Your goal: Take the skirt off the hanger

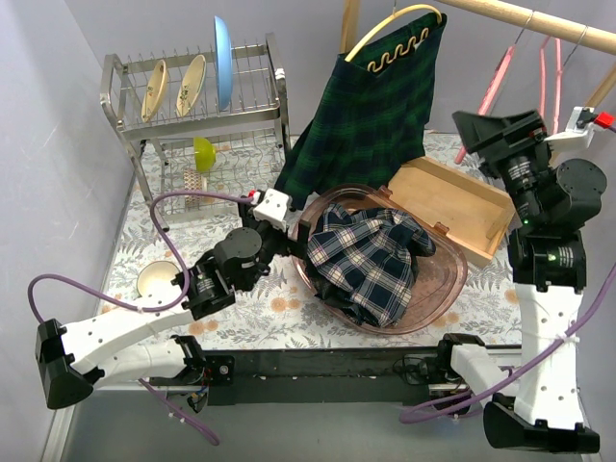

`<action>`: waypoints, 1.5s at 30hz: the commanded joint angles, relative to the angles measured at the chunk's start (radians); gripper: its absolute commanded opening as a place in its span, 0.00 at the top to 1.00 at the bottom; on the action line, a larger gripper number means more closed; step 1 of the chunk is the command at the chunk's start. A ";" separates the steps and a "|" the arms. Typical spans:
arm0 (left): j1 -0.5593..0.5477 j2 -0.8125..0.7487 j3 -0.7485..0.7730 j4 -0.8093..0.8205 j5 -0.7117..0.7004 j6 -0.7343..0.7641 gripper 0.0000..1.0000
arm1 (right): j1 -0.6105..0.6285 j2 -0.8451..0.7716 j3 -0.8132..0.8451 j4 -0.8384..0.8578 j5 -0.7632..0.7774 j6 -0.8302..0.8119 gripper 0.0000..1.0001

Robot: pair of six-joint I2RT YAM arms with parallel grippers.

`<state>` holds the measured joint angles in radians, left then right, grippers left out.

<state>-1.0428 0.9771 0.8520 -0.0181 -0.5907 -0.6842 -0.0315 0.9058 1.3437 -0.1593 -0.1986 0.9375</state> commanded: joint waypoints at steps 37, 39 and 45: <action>0.475 1.043 1.354 -0.126 0.736 0.041 0.20 | 0.128 -0.337 -0.163 0.055 -0.565 -0.381 0.12; 0.475 1.048 1.351 -0.090 0.764 0.040 0.30 | 0.130 -0.335 -0.158 0.055 -0.561 -0.379 0.12; 0.474 1.088 1.369 -0.030 0.798 0.020 0.37 | 0.128 -0.332 -0.140 0.061 -0.545 -0.371 0.13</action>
<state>-0.5678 2.0731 2.1941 -0.1287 0.1490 -0.6548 0.0921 0.5644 1.1603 -0.1467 -0.7609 0.5713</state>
